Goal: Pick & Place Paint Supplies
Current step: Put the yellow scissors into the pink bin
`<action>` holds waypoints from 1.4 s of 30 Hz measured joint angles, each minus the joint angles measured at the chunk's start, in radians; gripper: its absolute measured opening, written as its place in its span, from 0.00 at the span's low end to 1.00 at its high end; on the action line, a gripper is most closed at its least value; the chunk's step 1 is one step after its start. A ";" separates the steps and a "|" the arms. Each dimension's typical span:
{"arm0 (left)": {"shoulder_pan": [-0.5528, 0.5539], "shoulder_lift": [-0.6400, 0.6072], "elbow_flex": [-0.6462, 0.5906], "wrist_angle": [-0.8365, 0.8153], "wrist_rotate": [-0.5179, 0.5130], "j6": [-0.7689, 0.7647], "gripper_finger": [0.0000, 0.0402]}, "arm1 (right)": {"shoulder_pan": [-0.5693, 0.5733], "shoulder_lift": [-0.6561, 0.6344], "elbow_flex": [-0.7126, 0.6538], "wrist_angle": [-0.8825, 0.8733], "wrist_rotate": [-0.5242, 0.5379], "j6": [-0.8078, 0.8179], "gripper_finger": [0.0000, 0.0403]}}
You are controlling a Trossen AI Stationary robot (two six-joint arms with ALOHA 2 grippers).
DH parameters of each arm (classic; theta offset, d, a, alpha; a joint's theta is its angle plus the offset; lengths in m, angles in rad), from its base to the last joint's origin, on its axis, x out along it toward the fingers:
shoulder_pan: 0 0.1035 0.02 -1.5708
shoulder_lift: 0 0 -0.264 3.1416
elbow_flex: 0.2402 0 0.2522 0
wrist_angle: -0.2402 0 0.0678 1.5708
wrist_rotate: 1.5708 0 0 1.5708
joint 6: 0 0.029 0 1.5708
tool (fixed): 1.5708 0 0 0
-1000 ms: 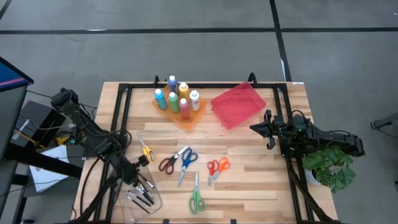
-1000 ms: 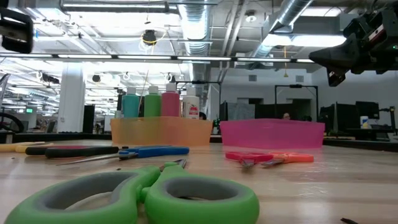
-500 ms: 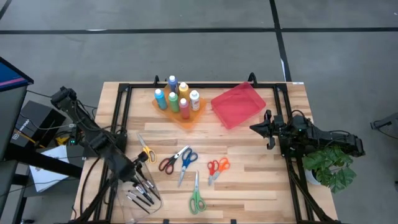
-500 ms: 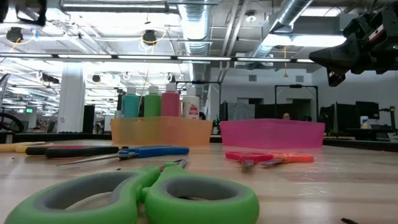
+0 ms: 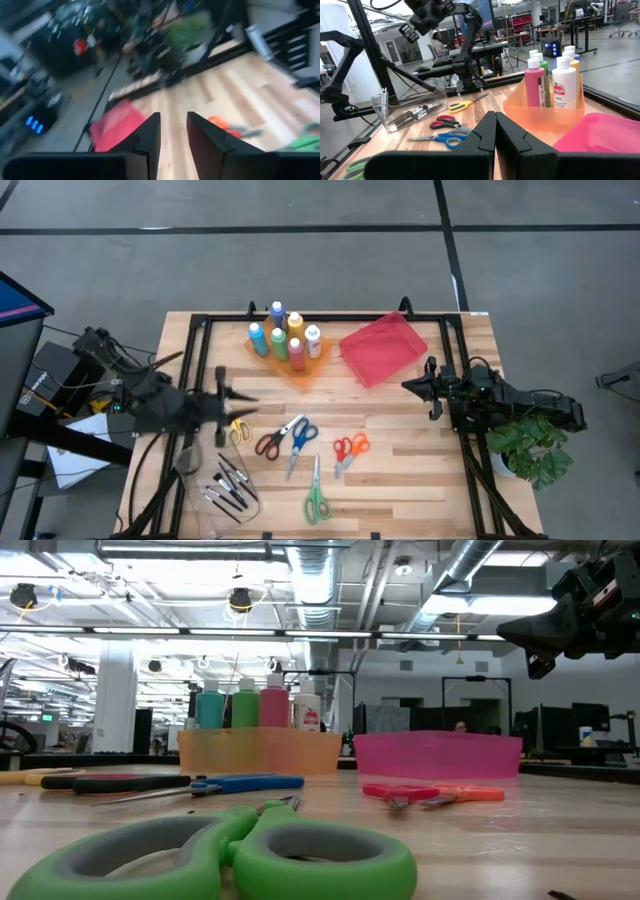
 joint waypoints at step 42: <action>0.742 0.573 0.392 -0.829 0.738 -0.823 0.02 | 0.000 0.000 0.000 -0.001 0.000 0.000 0.00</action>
